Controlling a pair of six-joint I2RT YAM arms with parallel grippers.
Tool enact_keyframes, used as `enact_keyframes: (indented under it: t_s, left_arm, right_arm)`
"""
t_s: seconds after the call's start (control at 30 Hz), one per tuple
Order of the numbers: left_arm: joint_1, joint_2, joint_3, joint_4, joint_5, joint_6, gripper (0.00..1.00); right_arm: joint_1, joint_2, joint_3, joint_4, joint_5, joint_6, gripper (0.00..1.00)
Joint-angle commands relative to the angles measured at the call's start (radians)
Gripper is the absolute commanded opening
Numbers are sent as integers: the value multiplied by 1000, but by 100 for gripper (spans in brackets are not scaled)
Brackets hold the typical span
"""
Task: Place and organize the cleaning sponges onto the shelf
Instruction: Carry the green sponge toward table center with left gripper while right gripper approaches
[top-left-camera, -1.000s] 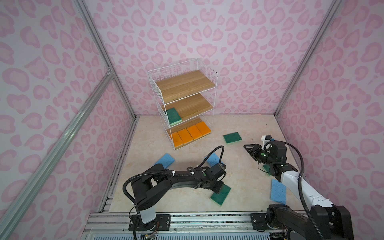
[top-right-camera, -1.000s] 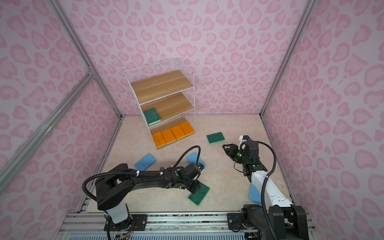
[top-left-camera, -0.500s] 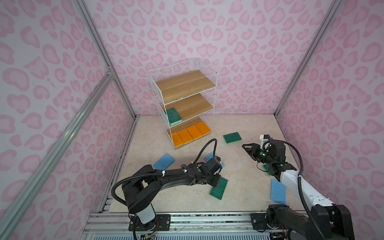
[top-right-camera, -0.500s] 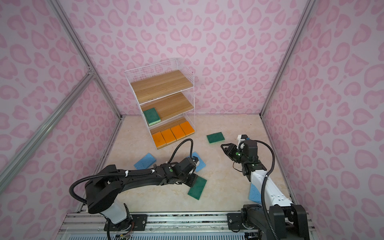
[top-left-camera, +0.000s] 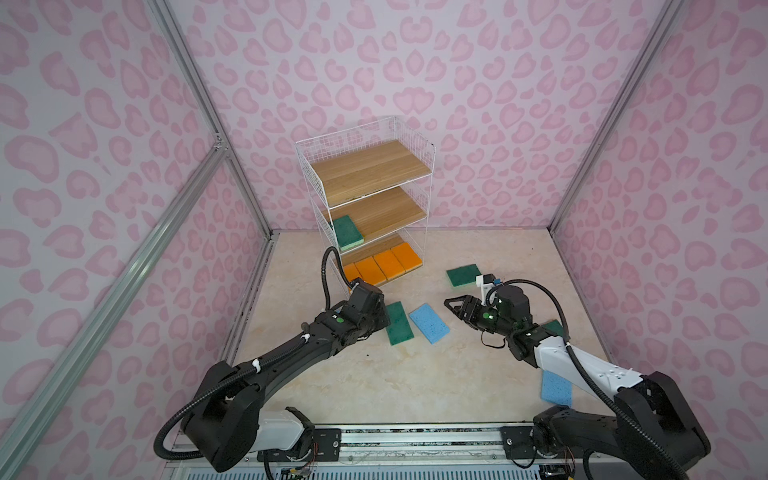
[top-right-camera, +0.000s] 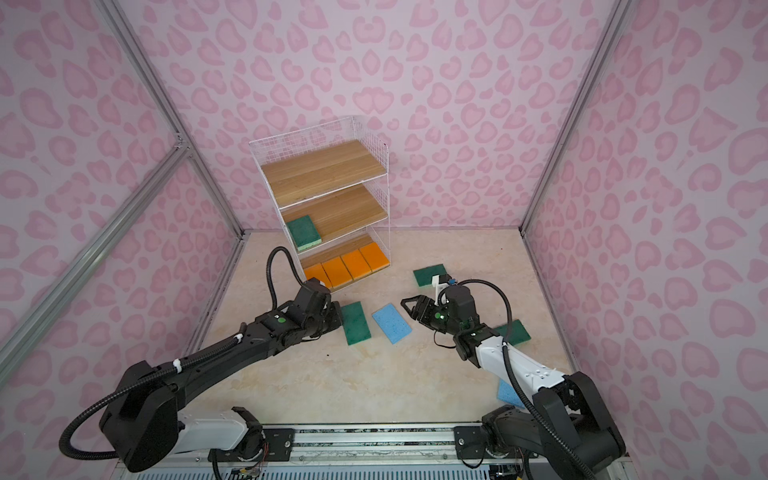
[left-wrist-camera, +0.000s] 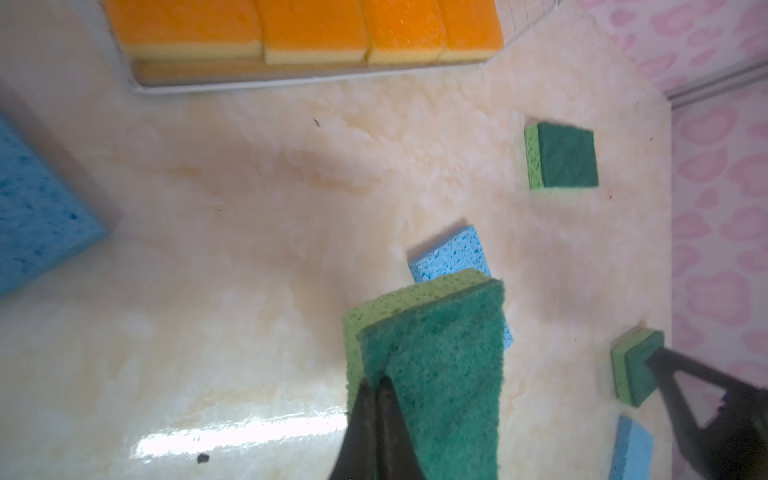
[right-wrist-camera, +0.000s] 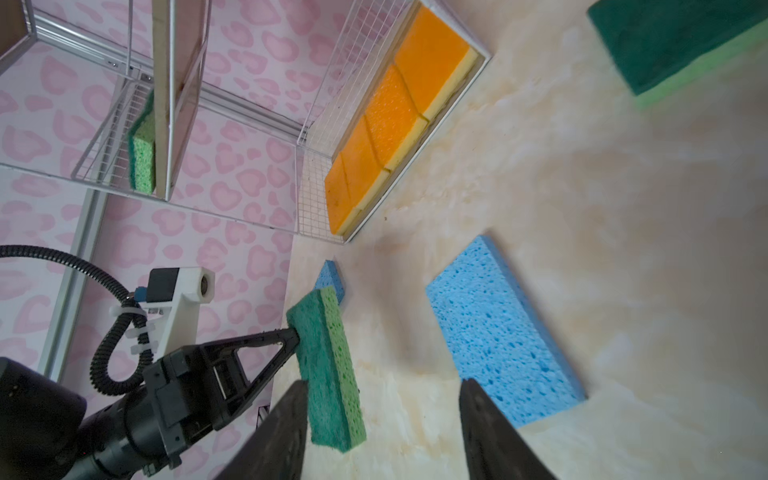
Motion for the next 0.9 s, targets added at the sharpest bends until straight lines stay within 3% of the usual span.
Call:
enact_keyframes:
  t_s: [0.0,0.2,0.5,0.87]
  left_arm:
    - [54,-50,-9,18,14,-92,4]
    - [184,-97,-3,20,111,-103,4]
    - [279,-125,23,13,183,-96,4]
    - [299,-132,42,6,199,-85,4]
  right_arm:
    - [68,54,-1,170,33,43,62]
    - [159,185,25,402,-15,132,64]
    - [252,340,172,525,-42,157,70]
    - [275,522,297,631,-93,245,56]
